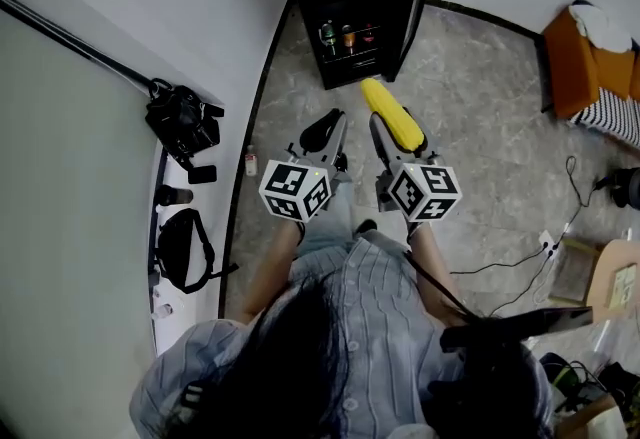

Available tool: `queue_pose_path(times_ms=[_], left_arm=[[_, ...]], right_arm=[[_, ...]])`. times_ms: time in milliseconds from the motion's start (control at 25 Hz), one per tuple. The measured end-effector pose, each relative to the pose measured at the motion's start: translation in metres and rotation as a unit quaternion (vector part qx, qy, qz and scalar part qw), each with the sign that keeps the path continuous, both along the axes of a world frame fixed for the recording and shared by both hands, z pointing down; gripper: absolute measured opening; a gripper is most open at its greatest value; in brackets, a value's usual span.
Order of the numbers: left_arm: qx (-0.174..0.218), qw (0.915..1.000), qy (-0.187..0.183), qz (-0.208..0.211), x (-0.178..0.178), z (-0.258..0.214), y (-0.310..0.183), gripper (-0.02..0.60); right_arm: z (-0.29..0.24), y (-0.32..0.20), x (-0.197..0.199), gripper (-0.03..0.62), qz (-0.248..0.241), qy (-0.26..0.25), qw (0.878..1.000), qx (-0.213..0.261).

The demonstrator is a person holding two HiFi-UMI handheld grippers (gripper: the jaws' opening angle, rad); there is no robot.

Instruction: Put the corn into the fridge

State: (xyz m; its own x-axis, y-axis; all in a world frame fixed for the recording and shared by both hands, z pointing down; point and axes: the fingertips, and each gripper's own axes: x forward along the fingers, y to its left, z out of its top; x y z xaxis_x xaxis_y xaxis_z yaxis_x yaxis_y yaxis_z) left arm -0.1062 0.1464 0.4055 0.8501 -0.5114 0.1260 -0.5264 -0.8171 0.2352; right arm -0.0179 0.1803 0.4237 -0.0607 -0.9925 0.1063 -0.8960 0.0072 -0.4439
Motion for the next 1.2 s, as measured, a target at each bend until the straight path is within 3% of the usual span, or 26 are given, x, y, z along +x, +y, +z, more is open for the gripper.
queue_pose_path(times_ms=[600, 1200], left_arm=[[-0.03, 0.9991, -0.015, 0.028, 0.052, 0.018, -0.141, 0.043], [-0.036, 0.9977, -0.009, 0.057, 0.046, 0.025, -0.264, 0.043]], right_arm=[[0.018, -0.121, 0.048, 0.259, 0.022, -0.031, 0.999, -0.017], [0.031, -0.238, 0.045, 0.259, 0.053, -0.039, 0.997, -0.045]])
